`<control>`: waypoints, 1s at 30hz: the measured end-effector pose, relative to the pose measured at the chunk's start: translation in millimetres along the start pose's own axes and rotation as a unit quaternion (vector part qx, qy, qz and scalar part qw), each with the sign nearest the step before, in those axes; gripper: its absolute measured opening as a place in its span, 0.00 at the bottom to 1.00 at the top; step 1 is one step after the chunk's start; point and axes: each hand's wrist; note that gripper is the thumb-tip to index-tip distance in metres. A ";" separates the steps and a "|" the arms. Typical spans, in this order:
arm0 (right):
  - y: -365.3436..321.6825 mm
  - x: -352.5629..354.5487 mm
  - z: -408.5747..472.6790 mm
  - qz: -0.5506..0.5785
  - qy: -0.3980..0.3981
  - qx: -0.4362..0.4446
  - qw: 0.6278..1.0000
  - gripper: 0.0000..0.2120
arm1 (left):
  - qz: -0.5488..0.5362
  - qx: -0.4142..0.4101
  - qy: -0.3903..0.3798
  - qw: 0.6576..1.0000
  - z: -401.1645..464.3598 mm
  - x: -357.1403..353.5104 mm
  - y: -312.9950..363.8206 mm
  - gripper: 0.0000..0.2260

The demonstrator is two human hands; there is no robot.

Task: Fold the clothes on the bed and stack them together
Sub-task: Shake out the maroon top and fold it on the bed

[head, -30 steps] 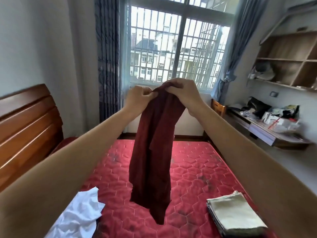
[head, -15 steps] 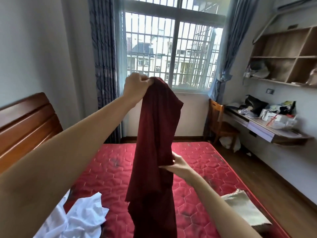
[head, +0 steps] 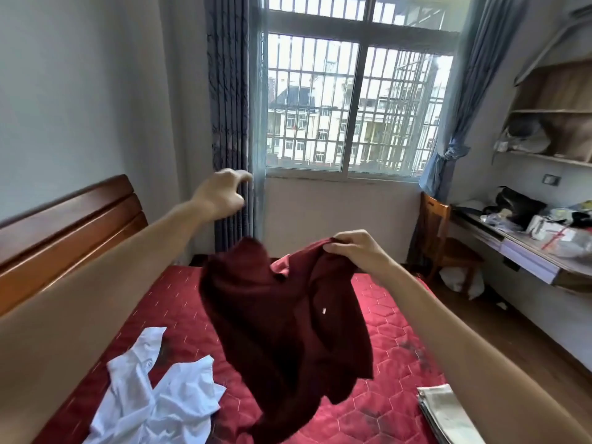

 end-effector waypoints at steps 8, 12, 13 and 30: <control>-53.6 12.5 13.7 -0.088 -0.030 0.069 0.993 0.04 | -0.198 -0.080 -0.191 0.958 -38.2 -59.1 53.7 0.21; -60.4 28.3 -0.4 -0.050 0.016 0.073 0.996 0.03 | -0.364 -0.047 -0.160 0.916 -42.6 -81.6 65.3 0.12; -60.2 32.2 -4.3 -0.040 0.029 0.074 0.996 0.04 | -0.384 -0.046 -0.139 0.912 -42.3 -86.1 70.4 0.10; 60.1 22.8 -76.9 0.088 -0.028 0.026 0.995 0.12 | -0.391 -0.069 -0.015 0.918 -23.0 -71.8 72.6 0.03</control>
Point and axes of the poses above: each hand's wrist, its own z-axis towards the middle knuckle, its own x-axis out of the back of the hand, y = z × x, and after that the axes turned 10 degrees about -z, right-handed
